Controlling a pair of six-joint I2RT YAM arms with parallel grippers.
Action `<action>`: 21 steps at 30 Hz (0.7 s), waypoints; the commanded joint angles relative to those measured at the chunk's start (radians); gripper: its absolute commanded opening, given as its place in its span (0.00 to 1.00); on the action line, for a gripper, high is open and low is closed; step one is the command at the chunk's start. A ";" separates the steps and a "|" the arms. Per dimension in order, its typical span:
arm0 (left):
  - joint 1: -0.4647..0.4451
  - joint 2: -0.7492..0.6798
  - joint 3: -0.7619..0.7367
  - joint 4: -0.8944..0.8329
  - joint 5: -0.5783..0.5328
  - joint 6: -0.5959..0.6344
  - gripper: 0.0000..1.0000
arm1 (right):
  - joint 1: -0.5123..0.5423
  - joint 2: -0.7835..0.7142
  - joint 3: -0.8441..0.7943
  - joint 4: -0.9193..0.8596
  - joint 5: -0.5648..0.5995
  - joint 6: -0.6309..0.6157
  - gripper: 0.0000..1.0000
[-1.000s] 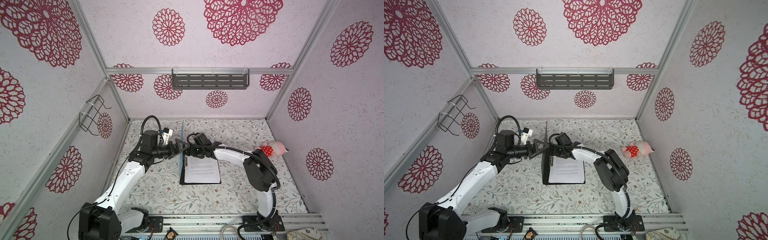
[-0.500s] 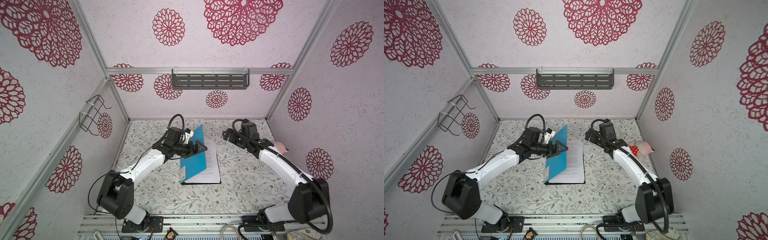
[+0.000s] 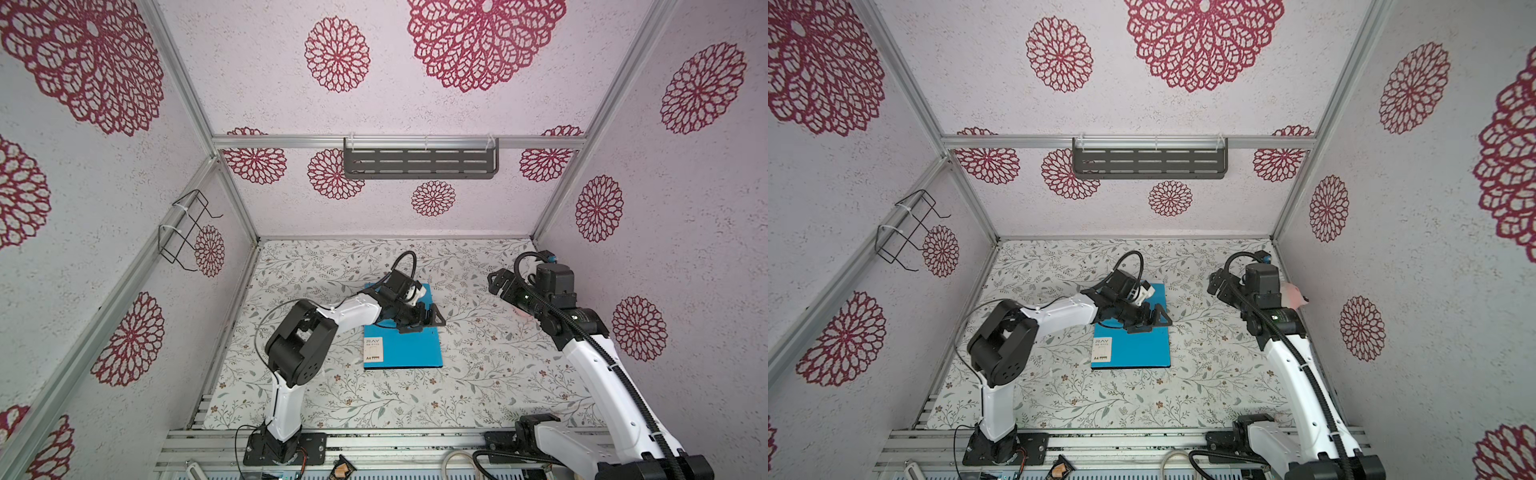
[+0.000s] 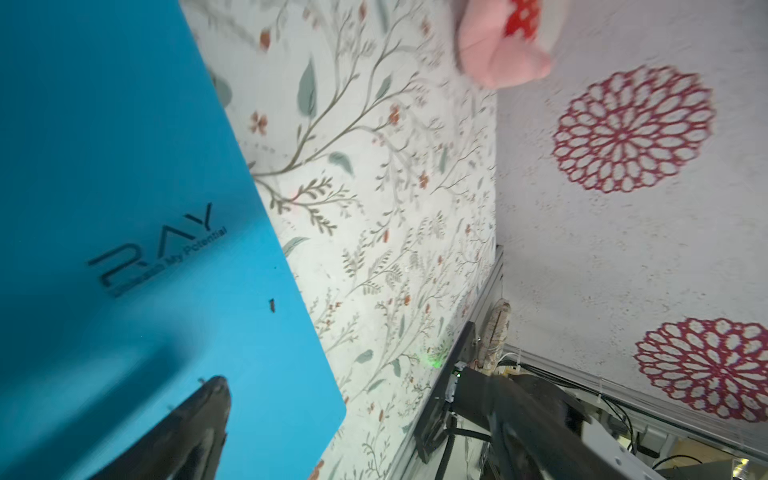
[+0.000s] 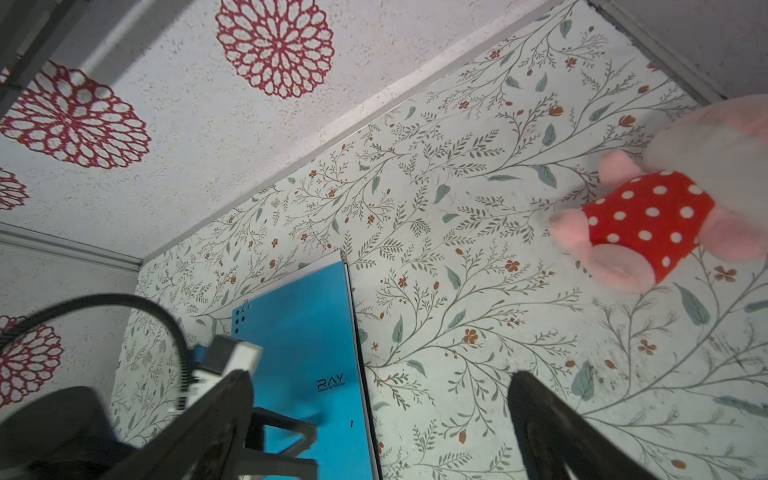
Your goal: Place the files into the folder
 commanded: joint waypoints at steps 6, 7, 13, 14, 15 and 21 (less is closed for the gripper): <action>0.389 -0.681 -0.348 0.035 -0.482 0.029 0.99 | -0.004 -0.063 -0.162 0.311 0.123 -0.218 0.99; 0.446 -0.745 -0.415 0.037 -0.589 0.011 0.99 | -0.007 -0.071 -0.217 0.381 0.147 -0.235 0.99; 0.617 -1.014 -0.814 0.292 -1.010 0.270 0.99 | -0.015 -0.089 -0.503 0.695 0.313 -0.315 0.99; 0.638 -1.038 -0.856 0.322 -1.078 0.270 0.99 | -0.018 -0.088 -0.552 0.755 0.336 -0.316 0.99; 0.659 -1.046 -0.893 0.366 -1.093 0.293 0.98 | -0.021 -0.082 -0.604 0.809 0.360 -0.314 0.99; 0.744 -0.839 -0.935 0.575 -1.057 0.399 0.99 | -0.050 0.060 -0.773 1.139 0.449 -0.373 0.99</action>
